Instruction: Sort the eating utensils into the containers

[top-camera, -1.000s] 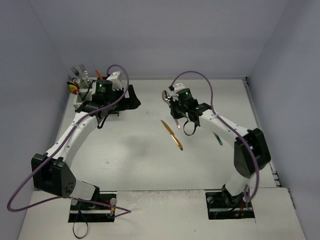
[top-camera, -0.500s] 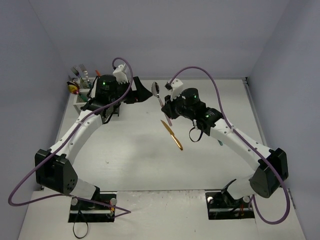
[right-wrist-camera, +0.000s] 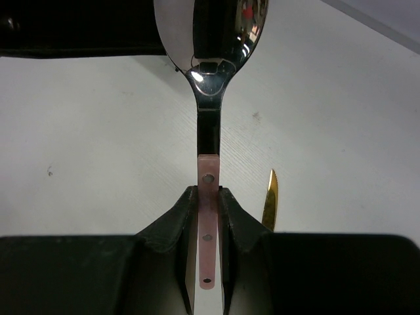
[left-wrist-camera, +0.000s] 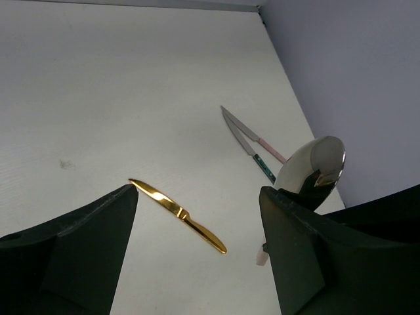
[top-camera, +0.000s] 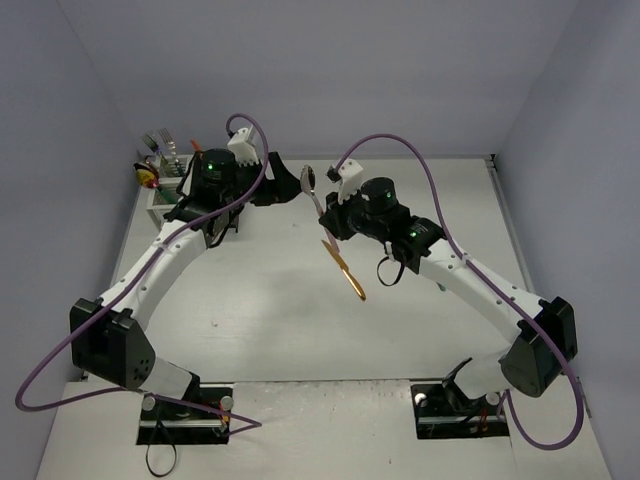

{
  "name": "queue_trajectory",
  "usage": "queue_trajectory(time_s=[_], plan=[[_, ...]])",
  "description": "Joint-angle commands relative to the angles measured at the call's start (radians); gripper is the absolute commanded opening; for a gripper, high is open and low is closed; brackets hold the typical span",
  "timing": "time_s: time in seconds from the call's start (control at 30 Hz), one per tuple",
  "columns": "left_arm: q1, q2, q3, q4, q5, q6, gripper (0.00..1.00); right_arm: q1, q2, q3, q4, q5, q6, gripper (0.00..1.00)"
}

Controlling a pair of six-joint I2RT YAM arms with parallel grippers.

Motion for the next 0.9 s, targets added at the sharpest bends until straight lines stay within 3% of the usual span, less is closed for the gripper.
queue_trajectory(time_s=[0.0,0.27,0.47,0.87], plan=[[-0.012,-0.073,0.059,-0.04,-0.082,0.091,0.72,0.011,-0.036,0.016,0.083,-0.006,-0.003,0.0],[0.015,-0.138,0.028,-0.028,-0.099,0.159,0.76,0.01,-0.027,0.021,0.082,0.026,0.001,0.0],[0.02,-0.149,-0.01,0.099,0.05,0.125,0.77,0.01,-0.001,0.025,0.081,0.019,0.006,0.0],[-0.033,-0.02,0.08,0.161,0.067,0.134,0.76,0.012,0.01,0.035,0.081,0.004,0.006,0.0]])
